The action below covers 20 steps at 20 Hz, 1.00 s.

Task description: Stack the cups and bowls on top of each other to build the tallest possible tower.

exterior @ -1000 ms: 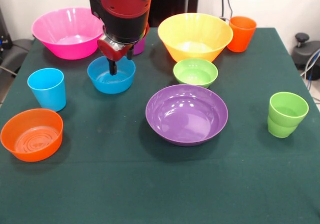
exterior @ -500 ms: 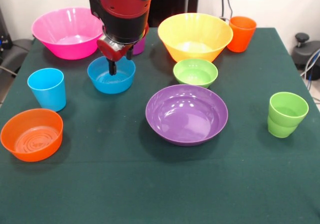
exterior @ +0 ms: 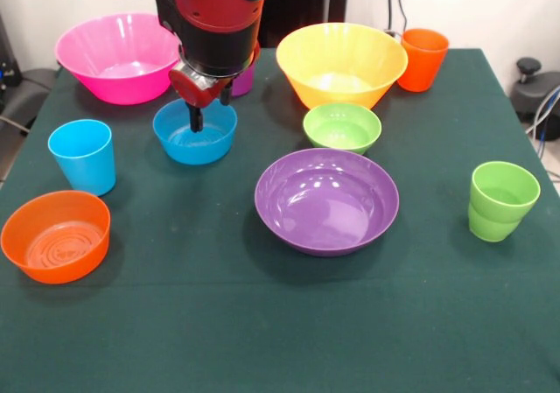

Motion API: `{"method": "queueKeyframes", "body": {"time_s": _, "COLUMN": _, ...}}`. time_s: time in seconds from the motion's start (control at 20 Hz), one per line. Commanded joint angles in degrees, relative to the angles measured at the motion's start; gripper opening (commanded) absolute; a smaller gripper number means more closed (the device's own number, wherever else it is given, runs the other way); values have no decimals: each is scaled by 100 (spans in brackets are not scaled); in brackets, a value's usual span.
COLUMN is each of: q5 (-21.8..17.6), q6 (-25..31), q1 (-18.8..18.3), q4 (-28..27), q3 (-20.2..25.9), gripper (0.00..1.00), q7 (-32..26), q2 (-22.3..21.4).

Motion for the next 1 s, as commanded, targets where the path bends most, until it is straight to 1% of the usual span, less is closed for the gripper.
{"method": "queueKeyframes", "body": {"time_s": 0.05, "q5": -381, "q6": 493, "q1": 202, "q4": -12, "q3": -235, "gripper": 100, "q7": -1601, "q2": 142}}
{"method": "queueKeyframes", "body": {"time_s": 1.0, "q5": -514, "q6": 315, "q1": 204, "q4": 2, "q3": -351, "gripper": 100, "q7": -1469, "q2": 314}}
